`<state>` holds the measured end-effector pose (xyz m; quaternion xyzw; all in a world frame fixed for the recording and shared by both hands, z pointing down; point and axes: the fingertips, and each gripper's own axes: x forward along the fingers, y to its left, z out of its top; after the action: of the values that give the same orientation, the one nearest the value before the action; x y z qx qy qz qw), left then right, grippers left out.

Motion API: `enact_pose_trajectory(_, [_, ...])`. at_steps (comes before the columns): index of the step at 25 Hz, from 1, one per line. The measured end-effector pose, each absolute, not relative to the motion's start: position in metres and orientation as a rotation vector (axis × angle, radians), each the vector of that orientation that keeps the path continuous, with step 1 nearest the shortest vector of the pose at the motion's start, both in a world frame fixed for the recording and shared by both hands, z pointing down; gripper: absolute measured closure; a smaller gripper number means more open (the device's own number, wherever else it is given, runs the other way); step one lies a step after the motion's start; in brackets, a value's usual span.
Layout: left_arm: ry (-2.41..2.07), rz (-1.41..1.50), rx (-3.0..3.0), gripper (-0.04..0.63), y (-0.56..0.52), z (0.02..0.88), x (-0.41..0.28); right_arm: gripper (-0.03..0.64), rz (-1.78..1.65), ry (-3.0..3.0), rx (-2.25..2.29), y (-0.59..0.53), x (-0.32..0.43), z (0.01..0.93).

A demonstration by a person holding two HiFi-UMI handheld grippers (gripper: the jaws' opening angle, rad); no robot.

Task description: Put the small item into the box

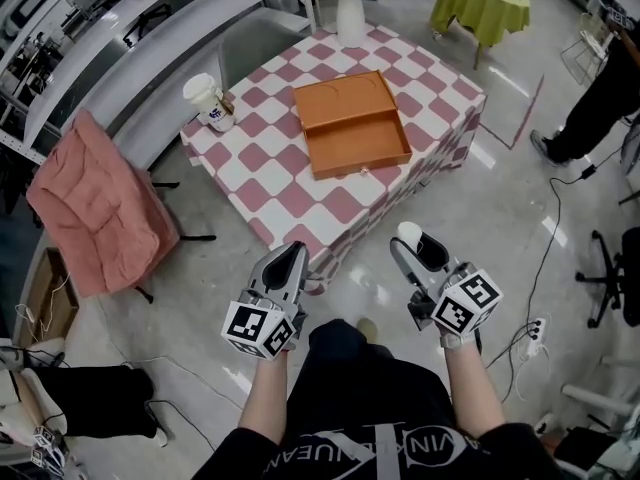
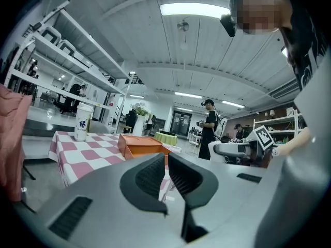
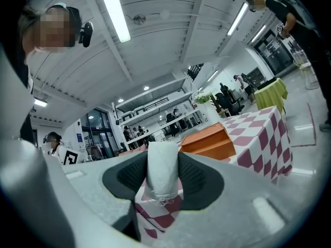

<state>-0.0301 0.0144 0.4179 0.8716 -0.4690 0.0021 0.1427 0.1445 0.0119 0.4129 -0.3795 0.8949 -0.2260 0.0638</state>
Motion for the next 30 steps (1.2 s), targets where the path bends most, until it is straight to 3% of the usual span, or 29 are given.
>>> enact_pose_trajectory(30, [-1.210, 0.084, 2.553, 0.569, -0.105, 0.443, -0.036, 0.437, -0.773, 2.716, -1.202, -0.092, 0.115, 0.428])
